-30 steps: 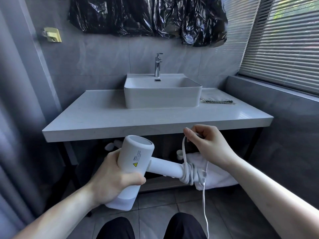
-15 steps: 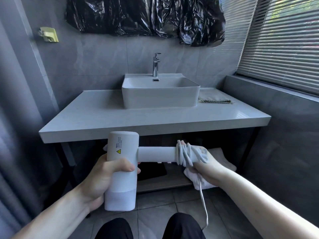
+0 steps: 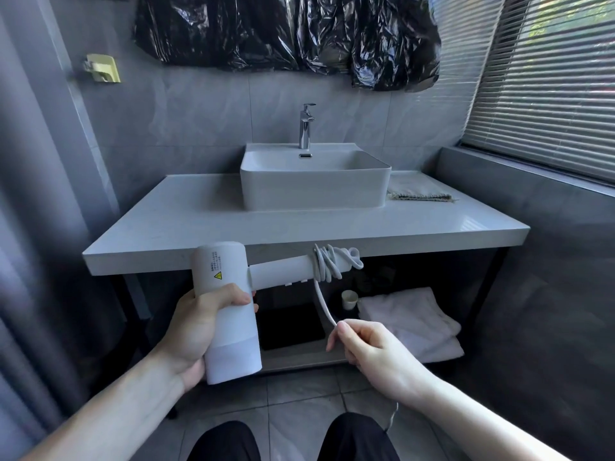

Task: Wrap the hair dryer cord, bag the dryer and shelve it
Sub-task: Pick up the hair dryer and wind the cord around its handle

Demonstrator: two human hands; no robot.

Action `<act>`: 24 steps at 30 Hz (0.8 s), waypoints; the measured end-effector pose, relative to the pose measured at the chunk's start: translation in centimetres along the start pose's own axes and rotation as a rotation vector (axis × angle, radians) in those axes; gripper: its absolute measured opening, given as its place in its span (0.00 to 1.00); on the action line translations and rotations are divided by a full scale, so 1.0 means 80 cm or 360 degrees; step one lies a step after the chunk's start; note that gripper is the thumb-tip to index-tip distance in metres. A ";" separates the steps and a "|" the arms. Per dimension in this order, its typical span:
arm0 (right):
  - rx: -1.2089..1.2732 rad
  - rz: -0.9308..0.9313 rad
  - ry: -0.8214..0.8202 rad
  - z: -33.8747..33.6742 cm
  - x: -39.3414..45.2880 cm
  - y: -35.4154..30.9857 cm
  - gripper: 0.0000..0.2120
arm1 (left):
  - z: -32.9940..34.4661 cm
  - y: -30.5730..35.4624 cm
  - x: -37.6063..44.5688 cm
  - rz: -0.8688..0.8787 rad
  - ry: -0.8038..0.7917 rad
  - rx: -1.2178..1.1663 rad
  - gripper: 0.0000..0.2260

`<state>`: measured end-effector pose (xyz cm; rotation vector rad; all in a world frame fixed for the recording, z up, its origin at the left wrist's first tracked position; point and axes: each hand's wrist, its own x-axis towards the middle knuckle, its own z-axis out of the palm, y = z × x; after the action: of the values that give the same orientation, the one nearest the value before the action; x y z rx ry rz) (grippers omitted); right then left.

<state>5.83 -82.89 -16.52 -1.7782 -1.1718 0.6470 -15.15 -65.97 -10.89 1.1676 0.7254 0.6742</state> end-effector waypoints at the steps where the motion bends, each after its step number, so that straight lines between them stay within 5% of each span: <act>1: -0.0048 -0.0016 -0.0006 0.000 -0.006 -0.006 0.21 | -0.001 -0.002 0.001 -0.0008 0.0009 0.0000 0.26; 10: -0.0391 -0.0283 -0.0015 -0.008 -0.046 -0.039 0.19 | -0.008 -0.002 0.013 0.0120 0.0213 0.0096 0.28; 24: -0.0079 -0.0482 0.0302 -0.060 -0.025 -0.085 0.18 | -0.009 -0.014 -0.001 0.0265 0.0017 0.0554 0.20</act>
<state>5.78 -85.43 -8.39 -1.6183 -1.2984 0.2673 -15.66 -65.90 -12.14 1.5575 0.7804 0.7105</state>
